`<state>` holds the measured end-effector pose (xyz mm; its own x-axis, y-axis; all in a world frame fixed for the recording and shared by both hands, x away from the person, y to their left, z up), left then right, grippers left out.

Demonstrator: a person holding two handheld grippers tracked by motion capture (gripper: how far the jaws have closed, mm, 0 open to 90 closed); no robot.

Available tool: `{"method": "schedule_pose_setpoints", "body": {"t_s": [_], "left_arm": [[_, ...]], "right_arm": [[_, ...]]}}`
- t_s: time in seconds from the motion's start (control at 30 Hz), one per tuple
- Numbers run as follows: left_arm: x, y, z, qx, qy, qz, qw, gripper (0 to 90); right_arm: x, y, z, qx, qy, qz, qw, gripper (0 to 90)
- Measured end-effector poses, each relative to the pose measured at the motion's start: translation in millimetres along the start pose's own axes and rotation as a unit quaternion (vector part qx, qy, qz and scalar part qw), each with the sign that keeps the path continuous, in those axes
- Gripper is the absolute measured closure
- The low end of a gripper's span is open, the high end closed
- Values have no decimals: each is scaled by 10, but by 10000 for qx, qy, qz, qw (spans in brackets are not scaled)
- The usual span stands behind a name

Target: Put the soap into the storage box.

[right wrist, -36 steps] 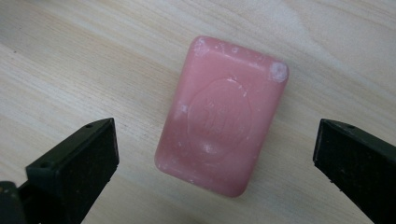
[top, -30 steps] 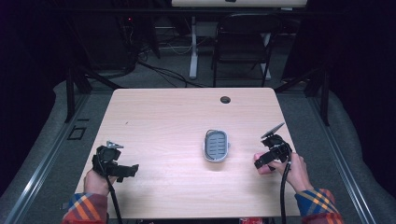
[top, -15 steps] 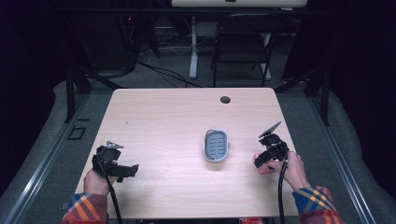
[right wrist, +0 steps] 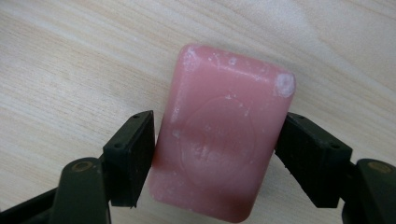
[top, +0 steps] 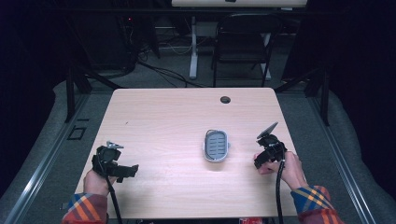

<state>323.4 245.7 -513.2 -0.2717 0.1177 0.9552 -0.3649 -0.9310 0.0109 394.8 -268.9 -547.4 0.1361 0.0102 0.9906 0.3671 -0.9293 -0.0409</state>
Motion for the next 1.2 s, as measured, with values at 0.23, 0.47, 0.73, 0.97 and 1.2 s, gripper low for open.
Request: {"method": "schedule_pose_setpoints", "body": {"t_s": [0.23, 0.47, 0.73, 0.97, 1.2], "left_arm": [[1, -1, 0, -8, -12, 24, 10000, 1], [1, 2, 1, 3, -11, 27, 10000, 1], [-1, 3, 2, 3, -9, 32, 10000, 2], [0, 1, 3, -7, -17, 27, 10000, 2], [-2, 4, 3, -7, -9, 29, 10000, 2]], "right_arm": [[-19, 10, -4, -117, -16, 15, 9999, 326], [-19, 17, -5, -173, 54, -10, 9998, 365], [-17, 28, -5, -161, 61, -26, 9998, 368], [-2, 61, -14, -78, 6, -88, 9999, 369], [62, 70, -27, -5, -21, -105, 9999, 370]]}}
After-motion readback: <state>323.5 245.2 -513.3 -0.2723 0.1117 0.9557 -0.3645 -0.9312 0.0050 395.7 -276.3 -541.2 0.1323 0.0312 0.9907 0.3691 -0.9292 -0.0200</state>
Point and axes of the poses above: each handheld gripper's, and its own axes: x roughly backward along the jaws, z roughly out of its top, y roughly to its right, the point moved 1 cm from there along -x, roughly forward along the jaws, and after that the axes turned 15 degrees about -y, right-handed, at the moved point
